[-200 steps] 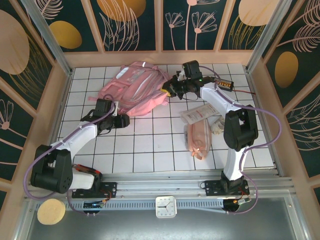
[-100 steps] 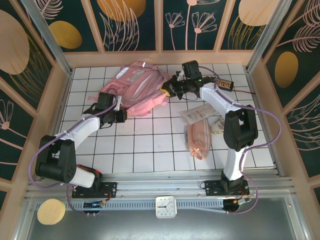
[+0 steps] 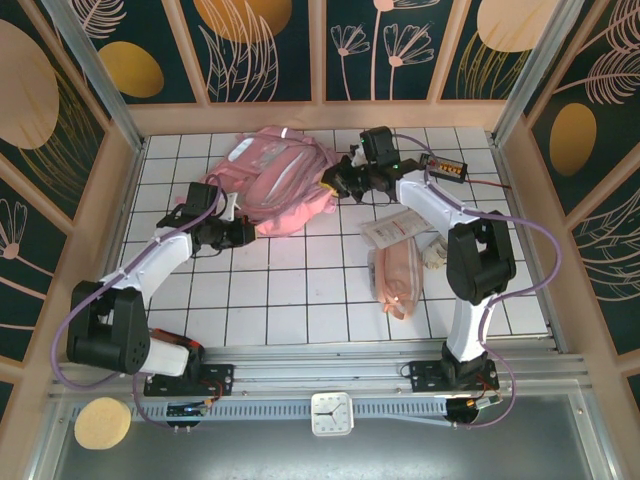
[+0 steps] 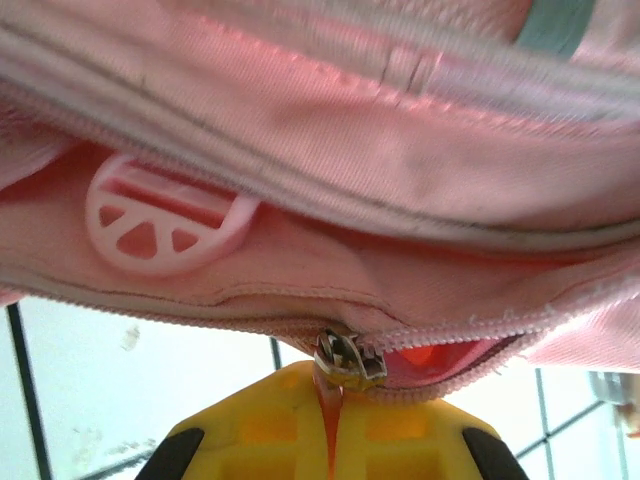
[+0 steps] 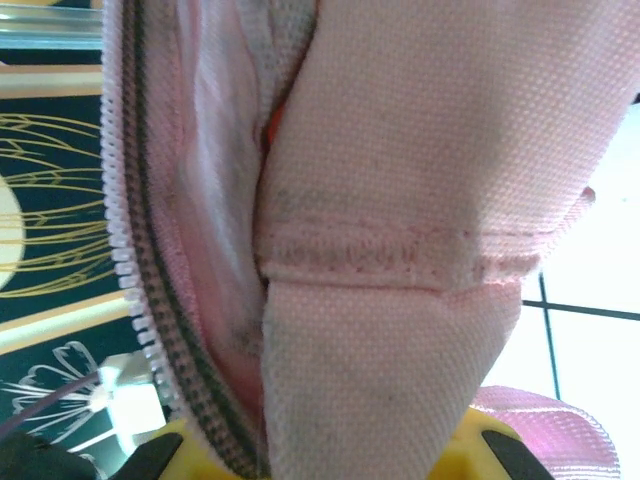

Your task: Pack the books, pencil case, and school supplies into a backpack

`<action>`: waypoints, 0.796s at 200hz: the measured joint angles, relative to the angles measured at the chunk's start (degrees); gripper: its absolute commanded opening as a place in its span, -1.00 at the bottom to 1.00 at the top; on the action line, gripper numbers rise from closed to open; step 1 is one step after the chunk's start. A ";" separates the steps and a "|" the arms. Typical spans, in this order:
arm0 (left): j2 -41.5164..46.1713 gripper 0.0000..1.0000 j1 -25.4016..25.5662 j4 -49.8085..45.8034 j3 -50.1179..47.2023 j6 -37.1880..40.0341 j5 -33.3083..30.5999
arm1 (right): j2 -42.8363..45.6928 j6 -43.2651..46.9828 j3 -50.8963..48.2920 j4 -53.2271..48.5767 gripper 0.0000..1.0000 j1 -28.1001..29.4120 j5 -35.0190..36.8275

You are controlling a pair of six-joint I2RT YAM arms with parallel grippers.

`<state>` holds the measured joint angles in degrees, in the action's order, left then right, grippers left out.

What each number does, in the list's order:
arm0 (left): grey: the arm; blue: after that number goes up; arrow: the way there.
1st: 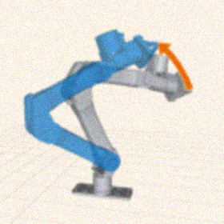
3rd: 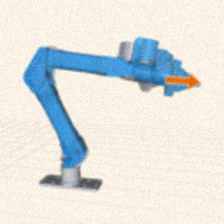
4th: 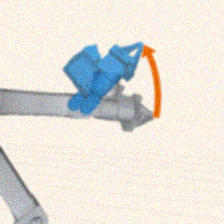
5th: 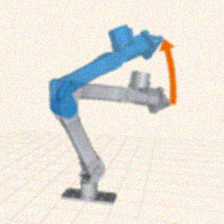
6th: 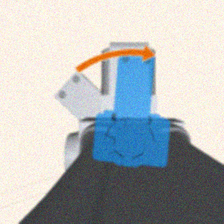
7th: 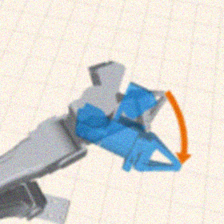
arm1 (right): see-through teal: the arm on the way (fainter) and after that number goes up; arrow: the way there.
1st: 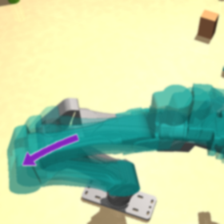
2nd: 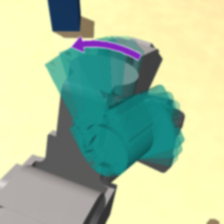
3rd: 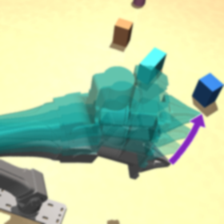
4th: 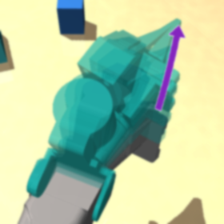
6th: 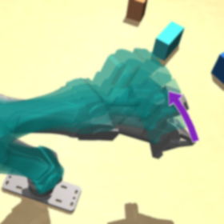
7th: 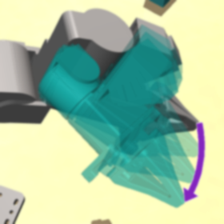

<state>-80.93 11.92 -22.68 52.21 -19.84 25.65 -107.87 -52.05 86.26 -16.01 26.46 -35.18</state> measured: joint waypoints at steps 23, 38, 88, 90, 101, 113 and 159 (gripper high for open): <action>-0.07 -1.00 0.02 -3.85 1.11 -1.07 1.53 | 0.04 2.36 -3.52 0.83 -1.00 1.53 2.23; -1.16 -1.00 0.02 -6.40 2.69 -1.46 1.86 | 0.02 3.15 -4.57 0.94 -1.00 3.30 3.82; -6.73 -1.00 2.75 -9.42 4.81 -3.26 0.68 | -0.31 5.22 -4.70 2.60 -1.00 5.20 7.39; -6.84 -1.00 2.93 -9.40 4.81 -3.26 0.66 | -0.31 5.35 -4.74 2.54 -1.00 5.14 7.41; -7.67 -1.00 4.61 -9.18 4.81 -4.15 0.70 | -0.31 7.21 -5.35 2.40 -0.96 4.02 7.45; -8.31 -0.58 6.67 -8.55 4.79 -5.03 1.01 | -0.52 9.62 -5.66 1.42 -0.40 2.27 6.60; -6.56 0.97 10.91 -3.76 4.35 -7.37 6.10 | -0.68 21.81 -4.61 -8.37 0.45 -3.52 9.68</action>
<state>-87.48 22.83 -26.44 56.55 -27.20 31.75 -108.55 -30.24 81.65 -24.38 22.94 -25.50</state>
